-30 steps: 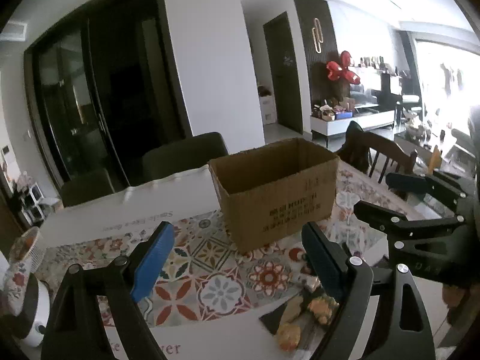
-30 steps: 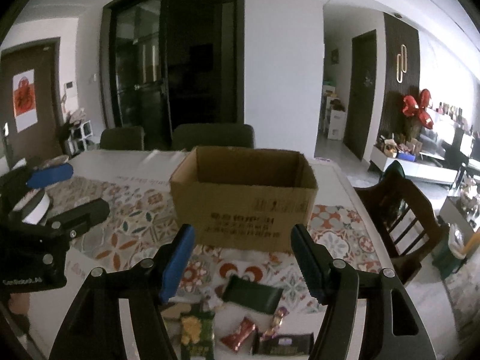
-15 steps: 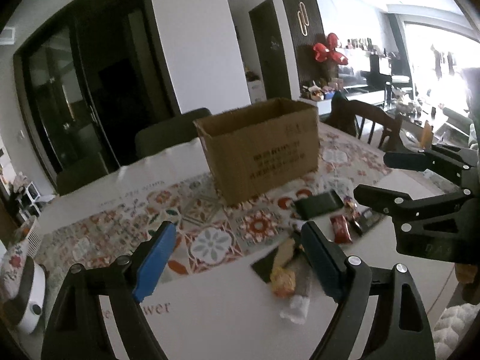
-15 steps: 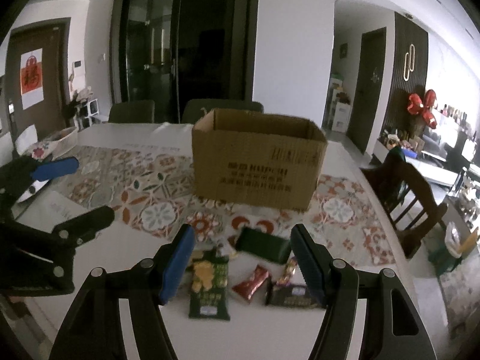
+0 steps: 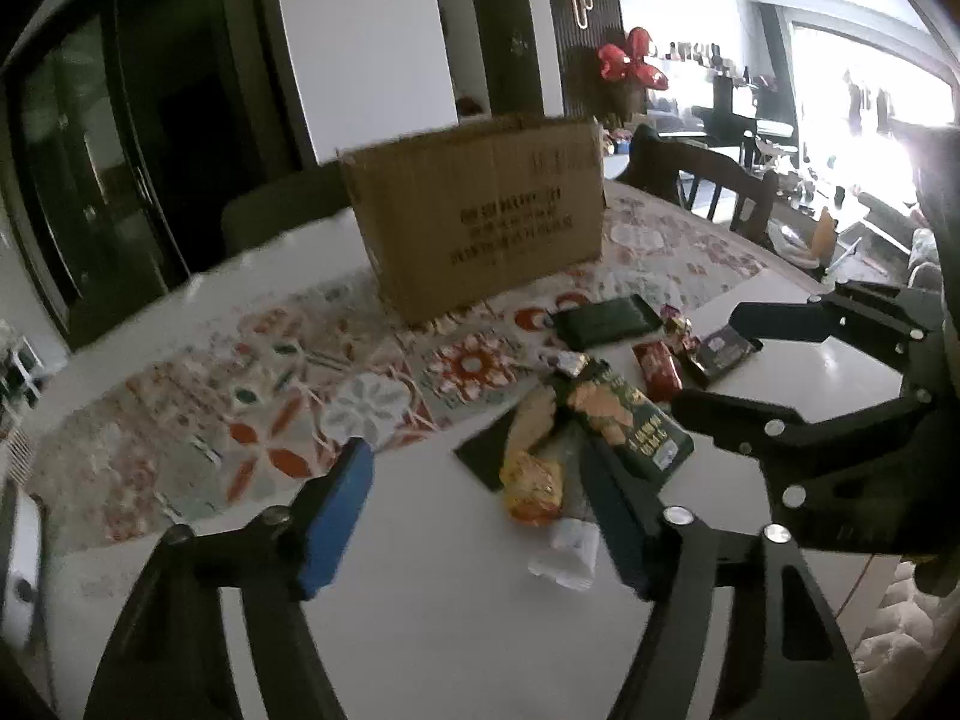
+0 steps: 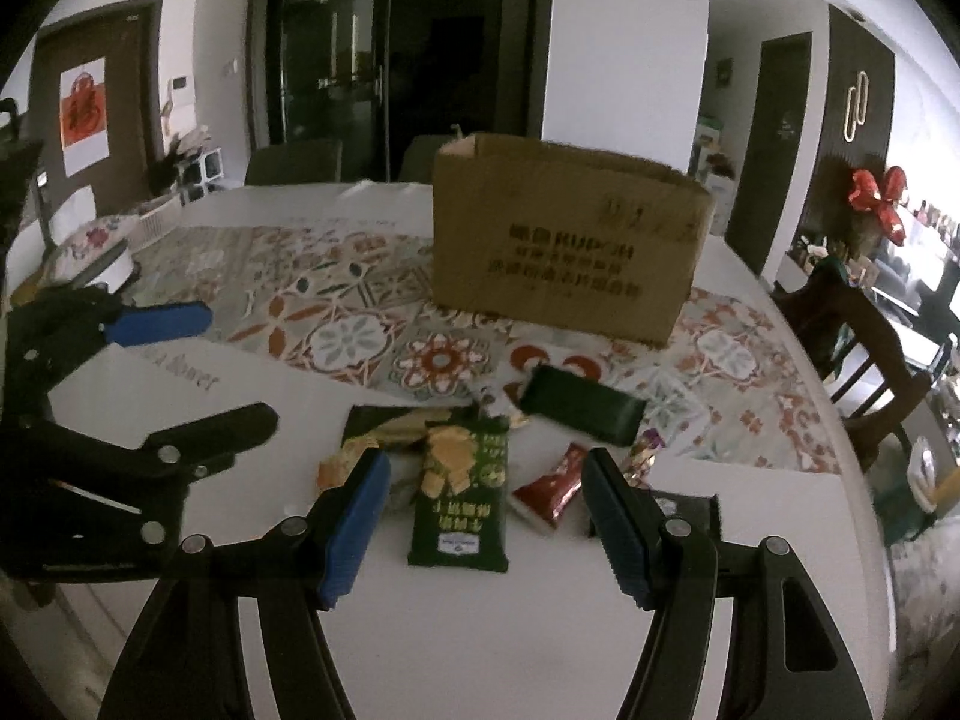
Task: Organize snacks
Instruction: 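Grasp the yellow candy with the left tool while the right tool grasps the green cracker packet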
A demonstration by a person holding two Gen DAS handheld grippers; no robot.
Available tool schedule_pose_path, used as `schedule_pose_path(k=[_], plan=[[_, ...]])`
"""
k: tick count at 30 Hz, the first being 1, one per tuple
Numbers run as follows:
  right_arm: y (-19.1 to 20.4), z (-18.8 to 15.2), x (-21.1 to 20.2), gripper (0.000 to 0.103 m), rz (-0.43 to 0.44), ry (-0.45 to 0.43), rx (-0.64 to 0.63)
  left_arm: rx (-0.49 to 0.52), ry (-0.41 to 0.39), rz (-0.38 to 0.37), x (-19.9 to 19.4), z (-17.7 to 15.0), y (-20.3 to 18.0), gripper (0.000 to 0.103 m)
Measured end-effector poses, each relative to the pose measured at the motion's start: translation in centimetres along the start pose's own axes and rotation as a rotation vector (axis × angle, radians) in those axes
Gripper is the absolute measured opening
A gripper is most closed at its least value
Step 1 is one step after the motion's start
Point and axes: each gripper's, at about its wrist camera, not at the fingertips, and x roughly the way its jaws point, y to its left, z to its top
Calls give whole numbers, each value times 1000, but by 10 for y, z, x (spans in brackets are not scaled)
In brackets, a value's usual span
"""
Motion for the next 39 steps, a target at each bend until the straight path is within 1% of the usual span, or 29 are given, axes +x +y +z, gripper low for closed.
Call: schedule_pose_path(k=[5, 8, 10, 15, 17, 24, 27, 30, 32, 39], plan=[[-1, -6, 15, 67, 26, 37, 16, -31, 45, -48, 17, -8, -1, 63], [-3, -10, 24, 67, 32, 60, 29, -49, 64, -72, 25, -12, 0, 58], [-4, -12, 29, 67, 38, 73, 43, -58, 74, -73, 31, -11, 1, 56], [-5, -15, 42, 67, 57, 97, 64, -88, 116, -94, 47, -14, 4, 45], [-4, -16, 47, 67, 59, 100, 65, -102, 129, -103, 52, -15, 5, 42], [-8, -19, 61, 67, 82, 130, 105, -151, 163, -159, 64, -15, 7, 35], [-9, -18, 63, 66, 80, 131, 108, -165, 172, -167, 69, -14, 7, 35], [-10, -18, 66, 64, 80, 133, 113, -189, 185, -183, 75, -14, 9, 33], [-10, -17, 69, 60, 95, 140, 122, -203, 198, -193, 78, -14, 10, 31], [-10, -18, 78, 59, 108, 155, 134, -239, 230, -220, 87, -17, 12, 25]])
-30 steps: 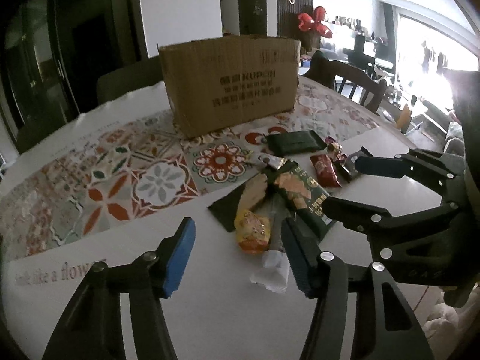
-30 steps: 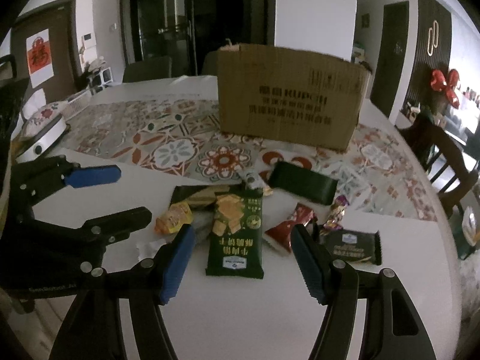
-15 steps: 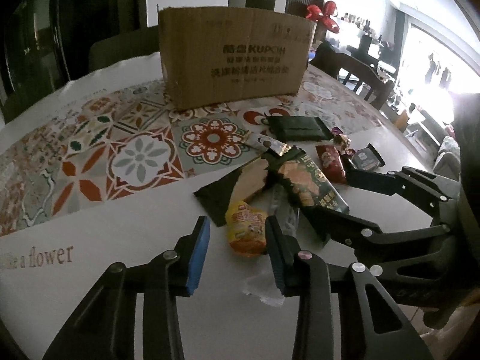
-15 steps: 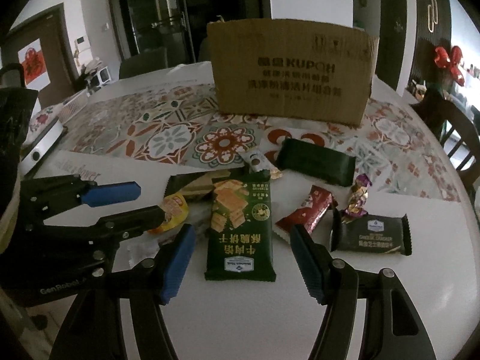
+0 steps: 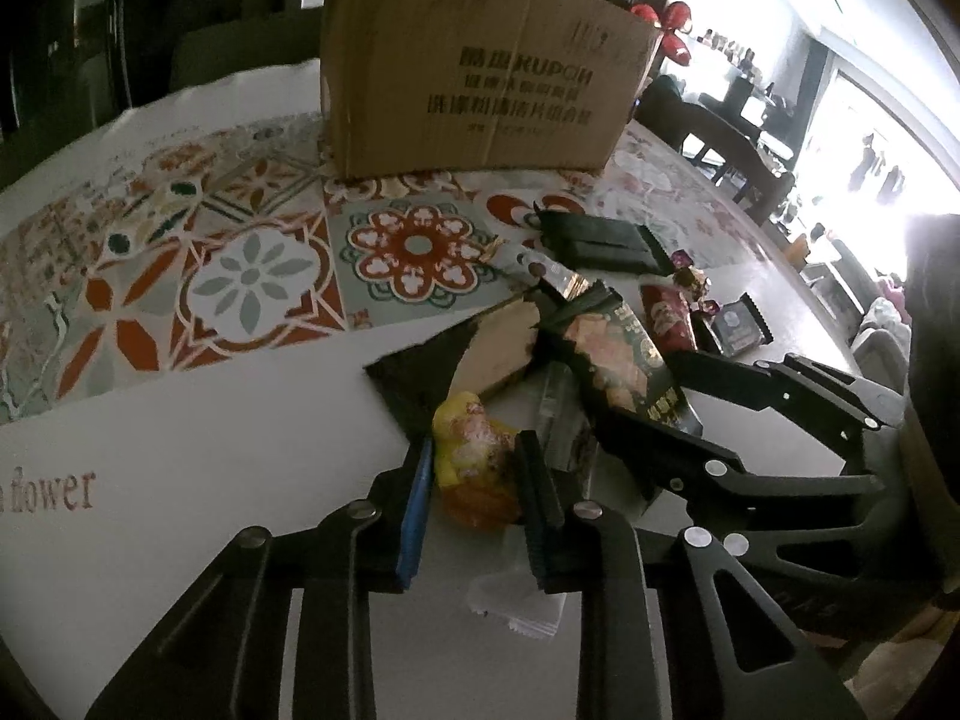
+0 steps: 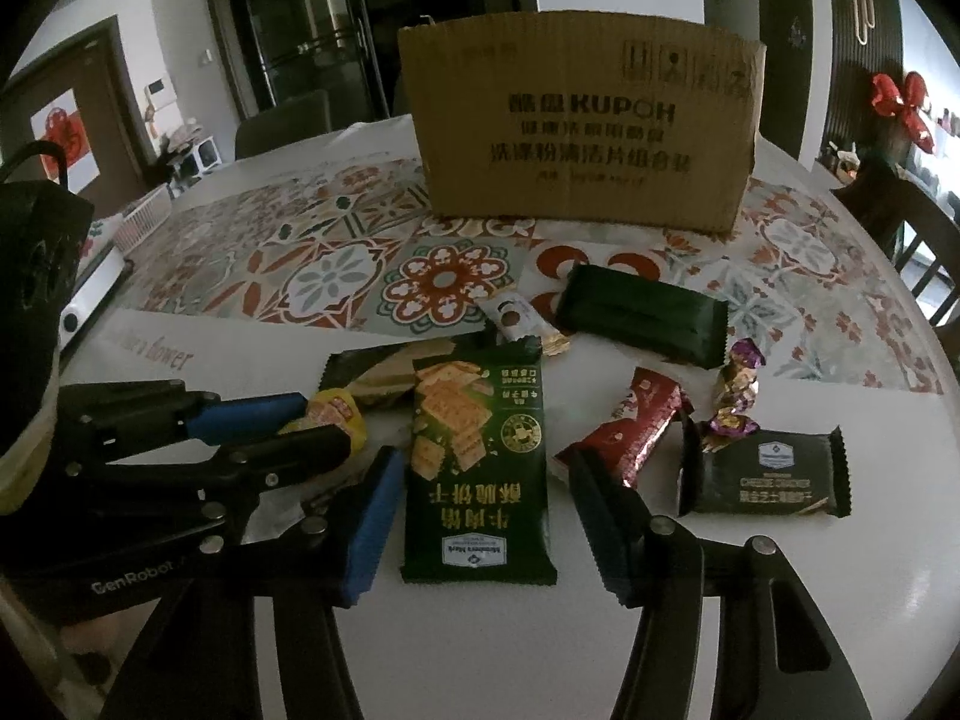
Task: Organize snacks
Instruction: 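Grasp the yellow candy with the left tool while the right tool grasps the green cracker packet, then carry the yellow candy and green cracker packet over the box with both tools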
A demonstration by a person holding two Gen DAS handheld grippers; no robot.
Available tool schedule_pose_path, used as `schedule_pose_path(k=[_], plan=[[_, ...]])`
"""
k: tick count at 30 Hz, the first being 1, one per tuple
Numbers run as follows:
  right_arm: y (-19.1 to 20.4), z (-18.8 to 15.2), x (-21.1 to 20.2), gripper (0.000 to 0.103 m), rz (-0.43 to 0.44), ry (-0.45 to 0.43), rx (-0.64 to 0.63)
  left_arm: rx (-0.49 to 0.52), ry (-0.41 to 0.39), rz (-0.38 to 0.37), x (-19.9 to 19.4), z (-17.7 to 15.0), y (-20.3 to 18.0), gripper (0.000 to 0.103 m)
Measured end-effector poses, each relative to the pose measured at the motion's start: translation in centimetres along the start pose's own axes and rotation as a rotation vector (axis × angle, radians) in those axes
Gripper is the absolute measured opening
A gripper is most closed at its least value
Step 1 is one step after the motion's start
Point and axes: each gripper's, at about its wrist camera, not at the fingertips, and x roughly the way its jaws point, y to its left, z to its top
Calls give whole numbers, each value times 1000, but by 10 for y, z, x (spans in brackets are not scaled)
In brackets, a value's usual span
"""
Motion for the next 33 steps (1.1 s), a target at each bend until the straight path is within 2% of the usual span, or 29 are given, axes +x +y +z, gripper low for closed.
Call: schedule_pose_path(k=[7, 19, 33], plan=[[5, -1, 2, 46, 13, -3, -18, -5, -7, -7, 2, 1, -1, 24], [7, 0, -9, 46, 16, -31, -27, -4, -60, 8, -17, 4, -7, 24], [2, 12, -46, 46, 6, -133, -14, 17, -166, 57, -58, 12, -26, 24]])
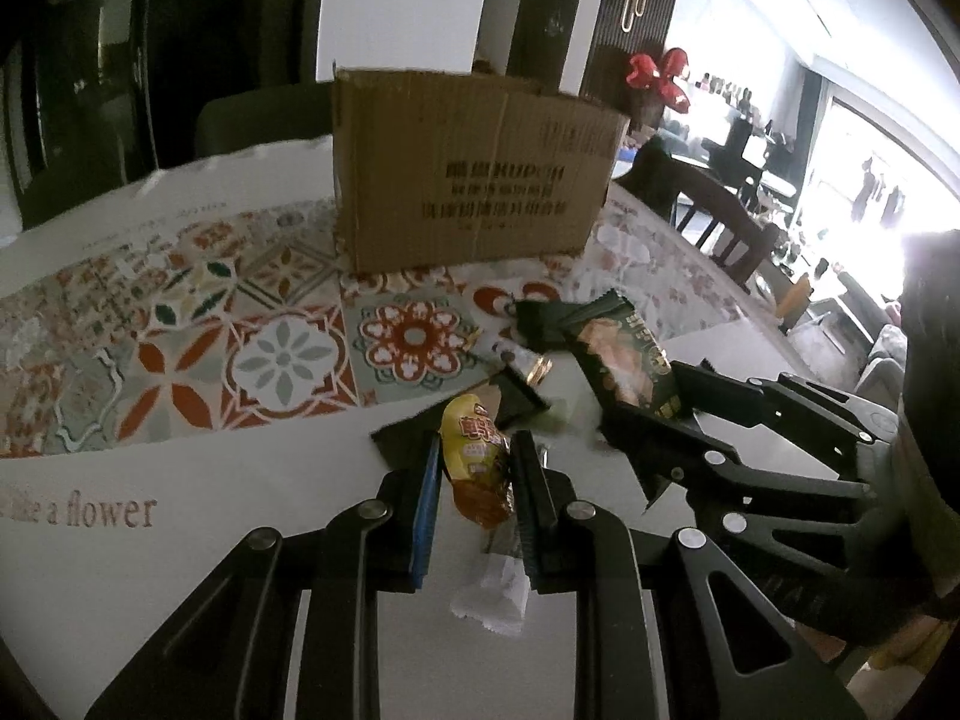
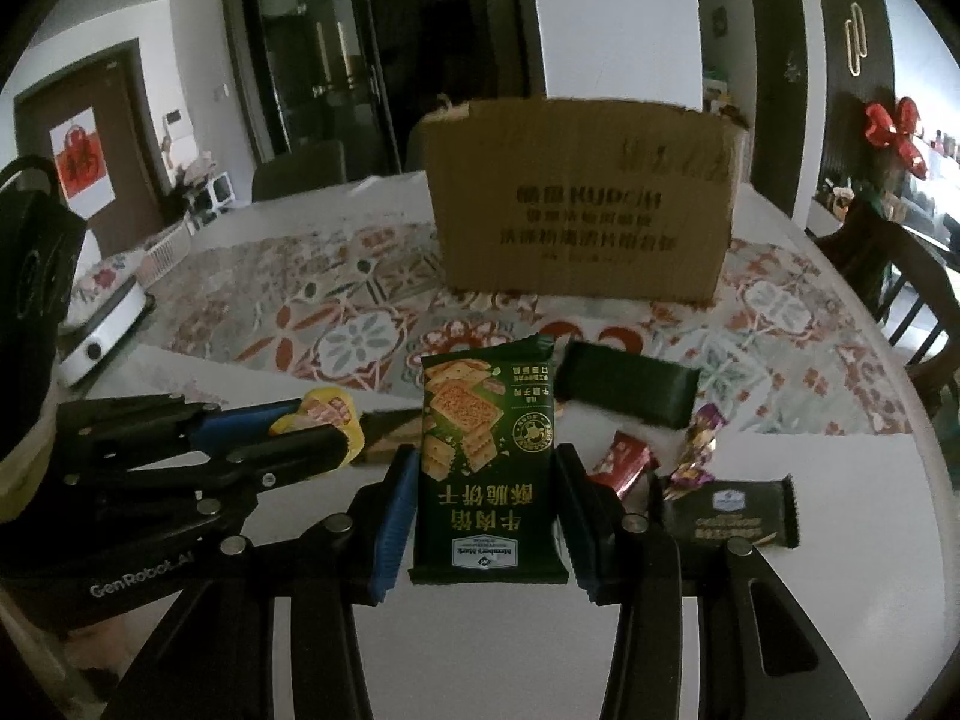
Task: Organize snacks
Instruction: 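Carry the yellow candy and green cracker packet over the box with both tools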
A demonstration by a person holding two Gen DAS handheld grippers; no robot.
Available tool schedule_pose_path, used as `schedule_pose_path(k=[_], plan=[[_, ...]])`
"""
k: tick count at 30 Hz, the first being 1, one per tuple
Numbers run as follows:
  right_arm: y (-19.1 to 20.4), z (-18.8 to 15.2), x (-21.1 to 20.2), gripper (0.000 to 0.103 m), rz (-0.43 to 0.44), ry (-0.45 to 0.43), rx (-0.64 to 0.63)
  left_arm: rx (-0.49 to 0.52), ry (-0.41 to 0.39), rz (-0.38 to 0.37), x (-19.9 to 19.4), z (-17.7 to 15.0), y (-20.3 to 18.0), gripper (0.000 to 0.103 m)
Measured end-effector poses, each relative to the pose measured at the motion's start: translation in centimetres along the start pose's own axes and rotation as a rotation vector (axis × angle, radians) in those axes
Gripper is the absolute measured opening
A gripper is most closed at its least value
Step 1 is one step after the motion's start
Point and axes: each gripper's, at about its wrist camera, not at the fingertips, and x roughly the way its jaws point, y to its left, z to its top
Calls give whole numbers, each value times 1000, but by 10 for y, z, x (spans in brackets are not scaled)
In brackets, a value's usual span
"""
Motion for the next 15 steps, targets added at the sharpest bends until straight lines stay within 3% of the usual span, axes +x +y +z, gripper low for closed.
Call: schedule_pose_path(k=[15], plan=[[-20, 35, -58, 46, -28, -125, 21, 78, -141, 76, -47, 43, -33, 23]])
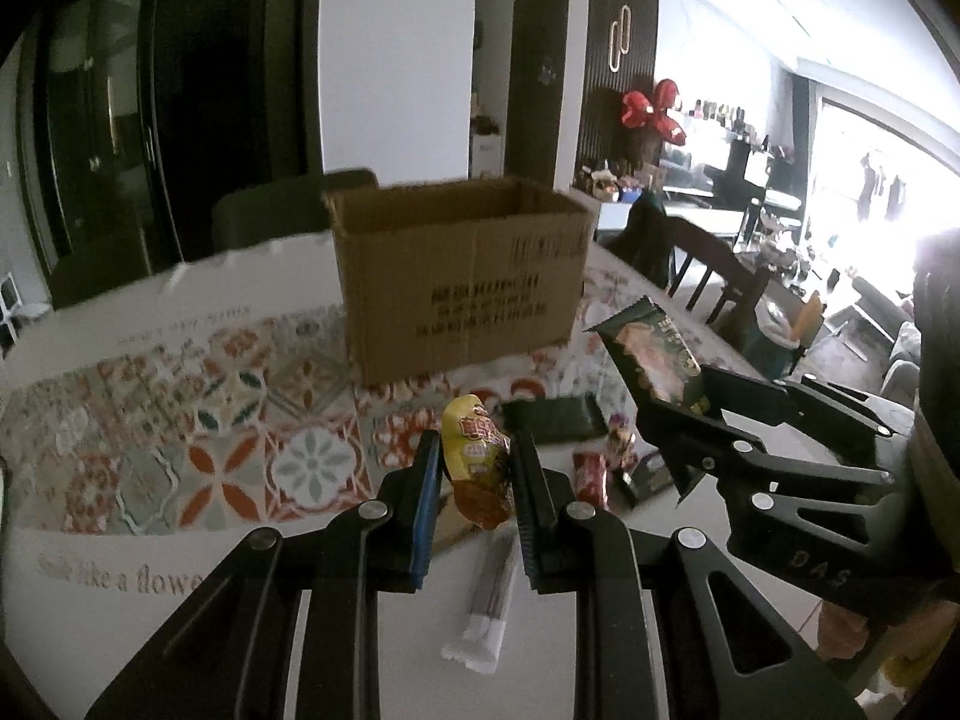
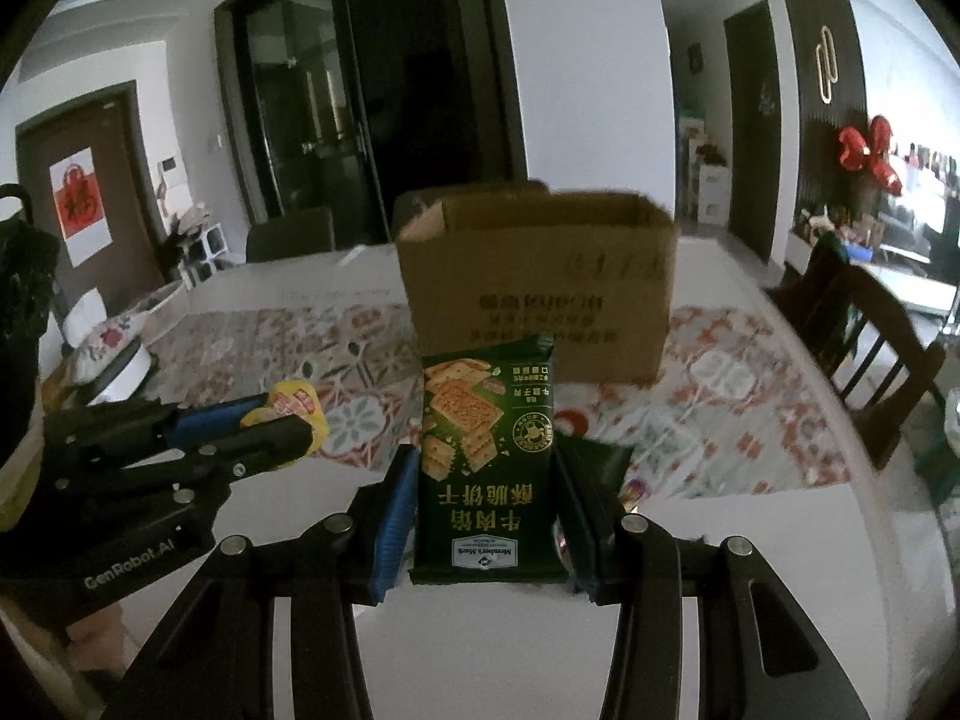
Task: Organize snacks
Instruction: 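Carry the yellow candy and green cracker packet over the box with both tools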
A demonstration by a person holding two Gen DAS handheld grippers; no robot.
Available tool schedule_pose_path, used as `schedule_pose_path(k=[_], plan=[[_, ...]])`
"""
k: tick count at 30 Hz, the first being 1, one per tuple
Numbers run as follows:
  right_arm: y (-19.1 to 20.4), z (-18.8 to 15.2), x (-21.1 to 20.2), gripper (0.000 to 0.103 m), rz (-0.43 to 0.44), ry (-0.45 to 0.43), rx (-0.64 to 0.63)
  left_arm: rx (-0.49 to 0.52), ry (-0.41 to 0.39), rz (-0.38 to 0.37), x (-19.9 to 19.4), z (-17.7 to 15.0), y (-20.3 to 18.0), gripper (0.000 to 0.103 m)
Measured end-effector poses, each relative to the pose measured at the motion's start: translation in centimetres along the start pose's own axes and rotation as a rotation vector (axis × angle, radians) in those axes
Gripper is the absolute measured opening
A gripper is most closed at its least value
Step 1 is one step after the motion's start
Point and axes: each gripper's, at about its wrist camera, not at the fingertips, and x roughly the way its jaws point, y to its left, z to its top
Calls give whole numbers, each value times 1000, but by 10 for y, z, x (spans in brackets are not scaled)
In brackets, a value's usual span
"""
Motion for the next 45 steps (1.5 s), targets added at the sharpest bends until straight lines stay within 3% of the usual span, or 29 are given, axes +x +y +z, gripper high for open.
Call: schedule_pose_path(k=[15, 23, 34, 45], plan=[[-20, 50, -20, 46, -18, -126, -13, 14, -158, 34, -15, 60, -6, 23], [-30, 89, -15, 46, -18, -184, -11, 8, -185, 50, -3, 95, 1, 23], [-39, 137, 10, 46, -12, -189, -41, 3, -179, 48, 25, 140, 10, 23], [-48, 163, 46, 46, 5, -162, -70, 6, -161, 57, 60, 170, 18, 23]])
